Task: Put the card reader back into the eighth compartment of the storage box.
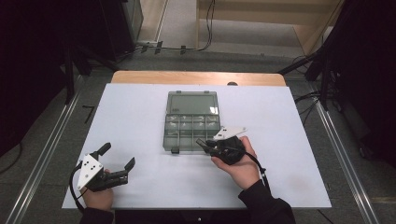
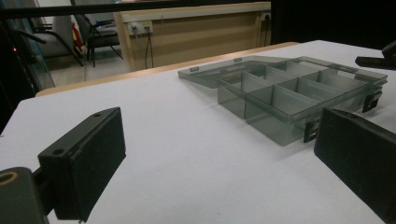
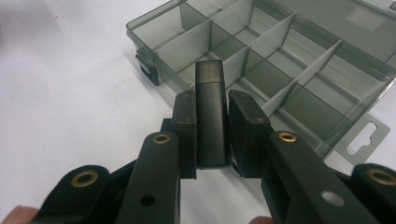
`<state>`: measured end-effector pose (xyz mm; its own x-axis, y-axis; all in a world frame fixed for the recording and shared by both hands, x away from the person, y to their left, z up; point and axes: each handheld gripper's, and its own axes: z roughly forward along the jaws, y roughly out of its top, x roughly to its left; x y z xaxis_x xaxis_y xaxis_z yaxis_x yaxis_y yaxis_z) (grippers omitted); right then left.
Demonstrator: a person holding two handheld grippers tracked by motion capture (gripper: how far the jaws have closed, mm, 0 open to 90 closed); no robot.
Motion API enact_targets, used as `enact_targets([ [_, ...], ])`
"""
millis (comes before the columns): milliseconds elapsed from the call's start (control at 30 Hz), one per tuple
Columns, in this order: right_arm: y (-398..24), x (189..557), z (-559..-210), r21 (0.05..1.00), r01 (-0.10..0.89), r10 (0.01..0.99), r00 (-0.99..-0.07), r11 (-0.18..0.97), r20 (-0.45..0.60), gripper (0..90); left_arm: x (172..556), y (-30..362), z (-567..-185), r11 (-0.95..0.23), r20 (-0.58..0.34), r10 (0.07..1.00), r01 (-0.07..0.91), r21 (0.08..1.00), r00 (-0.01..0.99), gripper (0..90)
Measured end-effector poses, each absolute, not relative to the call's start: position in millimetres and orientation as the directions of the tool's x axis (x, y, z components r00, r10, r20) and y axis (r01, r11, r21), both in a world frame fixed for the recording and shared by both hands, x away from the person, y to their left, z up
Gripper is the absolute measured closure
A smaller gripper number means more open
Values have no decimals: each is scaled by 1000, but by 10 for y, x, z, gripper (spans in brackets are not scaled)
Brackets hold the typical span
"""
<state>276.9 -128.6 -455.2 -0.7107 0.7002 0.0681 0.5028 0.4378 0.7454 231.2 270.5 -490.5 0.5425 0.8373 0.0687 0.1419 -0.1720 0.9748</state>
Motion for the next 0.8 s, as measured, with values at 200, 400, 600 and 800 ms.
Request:
enact_targets([
  [200,-1337,2794,-4529,749,507,713,-698,426,67,713,2313,2703,-4905,-174,71,837,142,974,542,23],
  [400,-1409,2825,-4519,754,512,730,-680,411,65,713,2313,2703,-4905,-173,70,837,141,975,543,23],
  [600,-1460,2867,-4537,753,525,748,-661,397,66,713,2314,2704,-4905,-171,67,838,144,975,541,23],
  [800,-1498,2910,-4566,750,540,767,-638,382,69,713,2311,2706,-4904,-171,67,838,142,975,542,23],
])
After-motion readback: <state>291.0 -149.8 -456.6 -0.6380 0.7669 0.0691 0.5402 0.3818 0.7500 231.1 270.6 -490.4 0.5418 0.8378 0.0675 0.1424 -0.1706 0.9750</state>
